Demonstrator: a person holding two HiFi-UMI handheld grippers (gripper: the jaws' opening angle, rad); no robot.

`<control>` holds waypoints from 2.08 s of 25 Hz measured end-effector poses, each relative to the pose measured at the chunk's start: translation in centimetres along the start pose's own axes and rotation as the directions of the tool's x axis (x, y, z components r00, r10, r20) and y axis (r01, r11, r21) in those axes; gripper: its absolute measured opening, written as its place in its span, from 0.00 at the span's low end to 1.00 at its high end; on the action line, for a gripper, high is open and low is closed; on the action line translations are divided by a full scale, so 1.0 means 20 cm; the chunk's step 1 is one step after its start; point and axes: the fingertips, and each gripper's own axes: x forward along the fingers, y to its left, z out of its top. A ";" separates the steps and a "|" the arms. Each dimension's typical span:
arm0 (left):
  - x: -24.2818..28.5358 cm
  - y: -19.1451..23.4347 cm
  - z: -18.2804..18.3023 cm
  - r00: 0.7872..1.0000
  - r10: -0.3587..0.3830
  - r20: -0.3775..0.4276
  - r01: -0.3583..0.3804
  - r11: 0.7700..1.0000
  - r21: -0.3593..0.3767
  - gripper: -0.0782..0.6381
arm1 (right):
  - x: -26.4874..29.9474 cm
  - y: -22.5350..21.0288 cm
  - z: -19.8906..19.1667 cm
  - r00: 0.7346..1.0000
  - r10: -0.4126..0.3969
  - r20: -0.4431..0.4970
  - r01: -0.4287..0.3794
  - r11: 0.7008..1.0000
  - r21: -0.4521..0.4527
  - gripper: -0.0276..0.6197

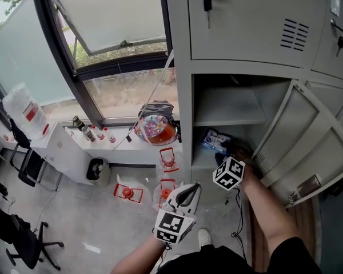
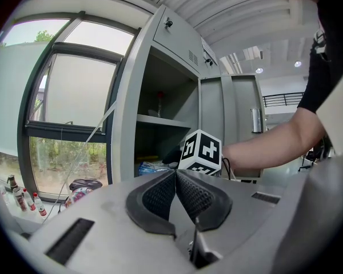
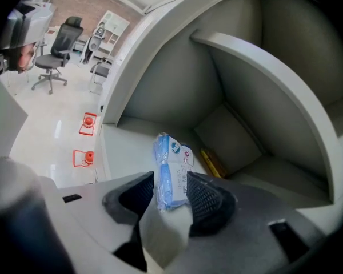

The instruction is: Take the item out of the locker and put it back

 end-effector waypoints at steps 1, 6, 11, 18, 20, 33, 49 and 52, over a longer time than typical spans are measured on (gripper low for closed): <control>-0.01 -0.01 0.00 1.000 -0.002 0.000 0.002 1.000 0.001 0.13 | -0.02 0.00 0.01 1.000 -0.005 0.006 0.005 1.000 0.003 0.40; -0.06 -0.04 0.01 1.000 -0.017 0.003 0.017 1.000 0.008 0.13 | -0.13 0.02 0.05 0.999 -0.017 0.037 0.015 0.999 0.037 0.40; -0.15 -0.09 0.02 0.999 -0.041 0.009 0.041 0.999 0.017 0.13 | -0.30 0.07 0.09 0.996 -0.016 0.089 0.001 0.985 0.170 0.38; -0.34 -0.14 0.01 0.997 -0.074 0.022 0.073 0.997 0.029 0.13 | -0.62 0.16 0.13 0.982 -0.083 0.168 0.012 0.922 0.388 0.24; -0.40 -0.15 0.00 0.996 -0.081 0.022 0.080 0.996 0.030 0.13 | -0.71 0.20 0.13 0.977 -0.112 0.183 0.021 0.899 0.437 0.18; -0.73 -0.26 -0.09 0.991 -0.134 0.020 0.133 0.991 0.028 0.13 | -1.24 0.54 0.23 0.943 -0.175 0.283 -0.066 0.735 0.675 0.12; -0.80 -0.54 -0.15 0.999 -0.052 0.004 0.052 0.998 -0.023 0.13 | -1.55 0.80 0.03 0.928 -0.090 0.361 -0.223 0.644 0.732 0.12; -0.79 -0.64 -0.15 0.999 -0.034 0.002 0.034 0.999 -0.036 0.13 | -1.61 0.81 -0.03 0.924 -0.071 0.377 -0.242 0.652 0.718 0.12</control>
